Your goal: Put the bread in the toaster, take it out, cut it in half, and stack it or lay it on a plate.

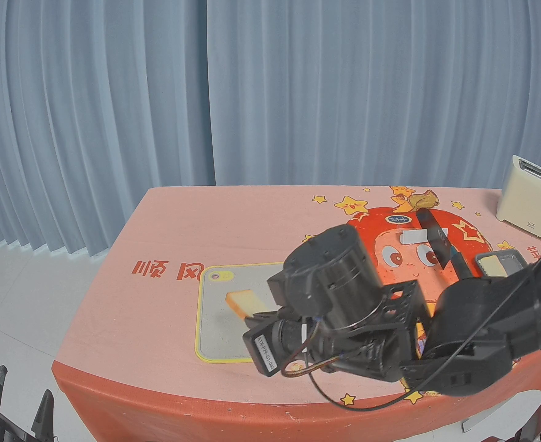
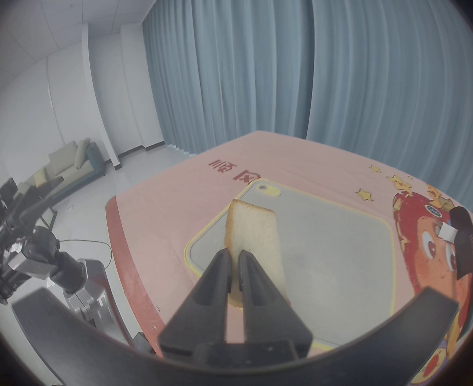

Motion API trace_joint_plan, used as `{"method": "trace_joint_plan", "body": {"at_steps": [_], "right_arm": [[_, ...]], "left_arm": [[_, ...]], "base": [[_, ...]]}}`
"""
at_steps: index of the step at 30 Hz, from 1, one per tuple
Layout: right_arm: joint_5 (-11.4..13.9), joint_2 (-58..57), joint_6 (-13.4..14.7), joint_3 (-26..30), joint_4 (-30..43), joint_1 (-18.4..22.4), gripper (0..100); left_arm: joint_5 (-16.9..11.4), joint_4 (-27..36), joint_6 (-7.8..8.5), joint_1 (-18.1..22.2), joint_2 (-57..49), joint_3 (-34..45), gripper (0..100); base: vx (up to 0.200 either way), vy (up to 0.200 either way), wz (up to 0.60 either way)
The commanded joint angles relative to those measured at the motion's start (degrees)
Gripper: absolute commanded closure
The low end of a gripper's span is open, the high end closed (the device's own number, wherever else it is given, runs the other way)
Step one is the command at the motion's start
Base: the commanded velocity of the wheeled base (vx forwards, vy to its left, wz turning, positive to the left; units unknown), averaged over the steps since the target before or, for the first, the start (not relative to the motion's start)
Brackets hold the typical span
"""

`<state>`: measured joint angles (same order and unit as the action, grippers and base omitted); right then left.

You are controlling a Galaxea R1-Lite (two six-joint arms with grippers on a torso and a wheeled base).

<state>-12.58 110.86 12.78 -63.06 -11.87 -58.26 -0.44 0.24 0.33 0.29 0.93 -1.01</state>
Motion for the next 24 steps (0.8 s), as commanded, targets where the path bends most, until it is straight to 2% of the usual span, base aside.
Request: {"method": "trace_joint_plan", "body": {"at_steps": [1, 8, 13, 20, 21, 24], "right_arm": [[-0.08, -9.79, -0.03, 2.94, 0.1, 4.56, 100], [-0.25, -17.35, -0.12, 10.33, 0.1, 11.24, 100], [-2.89, -22.18, -0.12, 17.18, -0.87, 15.37, 100], [-2.98, -27.54, -0.03, 22.72, -0.17, 20.29, 100], [-2.8, -28.33, 0.06, 24.57, -0.78, 22.58, 100], [-2.54, -28.07, -0.03, 26.32, -0.87, 25.48, 100]], "left_arm": [[0.0, 0.02, 0.02, 0.06, -0.93, 1.01, 0], [0.09, 0.02, -0.24, 0.06, -0.93, 1.01, 0], [0.18, 0.02, -0.33, 0.06, -0.93, 1.01, 0], [0.26, 0.02, -0.42, 0.06, -0.93, 0.92, 0], [0.26, 0.02, -0.33, 0.06, -0.93, 1.01, 0], [0.26, 0.02, -0.33, 0.06, -0.93, 1.01, 0]], "base": [[0.0, 0.0, 0.0], [0.0, 0.0, 0.0], [0.0, 0.0, 0.0], [0.0, -0.2, 0.0], [0.0, -0.2, 0.0], [0.0, -0.2, 0.0]]}}
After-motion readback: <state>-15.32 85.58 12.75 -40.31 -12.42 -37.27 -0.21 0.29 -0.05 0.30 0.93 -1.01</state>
